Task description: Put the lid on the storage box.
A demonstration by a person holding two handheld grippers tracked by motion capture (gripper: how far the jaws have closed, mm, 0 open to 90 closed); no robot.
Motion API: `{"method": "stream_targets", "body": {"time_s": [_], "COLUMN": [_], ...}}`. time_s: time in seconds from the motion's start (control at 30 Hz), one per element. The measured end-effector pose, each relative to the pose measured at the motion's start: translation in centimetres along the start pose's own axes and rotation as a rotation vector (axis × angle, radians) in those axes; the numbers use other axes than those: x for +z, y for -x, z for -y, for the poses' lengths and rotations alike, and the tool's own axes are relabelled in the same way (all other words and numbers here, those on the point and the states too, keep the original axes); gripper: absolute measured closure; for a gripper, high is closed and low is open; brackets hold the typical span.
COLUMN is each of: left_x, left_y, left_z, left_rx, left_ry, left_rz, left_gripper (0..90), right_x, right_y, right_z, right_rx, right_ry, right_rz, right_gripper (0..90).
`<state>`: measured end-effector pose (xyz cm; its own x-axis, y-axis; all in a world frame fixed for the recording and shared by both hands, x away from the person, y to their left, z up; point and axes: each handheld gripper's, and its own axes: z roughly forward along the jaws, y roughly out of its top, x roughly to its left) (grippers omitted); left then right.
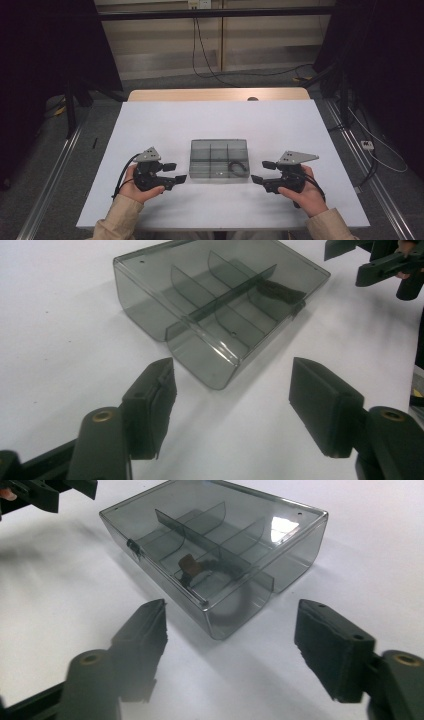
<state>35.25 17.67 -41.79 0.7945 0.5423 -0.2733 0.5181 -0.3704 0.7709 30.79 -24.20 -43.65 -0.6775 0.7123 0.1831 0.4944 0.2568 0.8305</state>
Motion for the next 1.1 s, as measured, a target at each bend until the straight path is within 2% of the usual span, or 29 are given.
{"method": "stream_targets", "body": {"time_s": [0.07,0.43,0.57,1.1], "left_x": [-0.2,-1.5,-1.9,-2.7], "left_y": [-0.1,-1.1,-1.4,-2.1], "left_z": [0.1,1.0,1.3,2.3], "left_rx": [-0.001,-0.007,-0.003,0.003], "left_ry": [0.003,0.022,0.033,0.025], "left_rz": [-0.005,-0.04,-0.043,-0.055], "left_gripper": [29.1,17.5,16.4,12.8], "right_x": [-0.1,-0.7,-0.9,-1.3], "right_y": [0.0,0.4,0.5,0.8], "right_z": [0.1,0.8,1.0,1.6], "right_rx": [-0.002,-0.01,-0.01,-0.027], "right_ry": [0.002,-0.011,-0.012,-0.032], "right_rz": [0.012,0.054,0.063,0.073], "right_gripper": [23.2,19.4,19.4,19.3]}}
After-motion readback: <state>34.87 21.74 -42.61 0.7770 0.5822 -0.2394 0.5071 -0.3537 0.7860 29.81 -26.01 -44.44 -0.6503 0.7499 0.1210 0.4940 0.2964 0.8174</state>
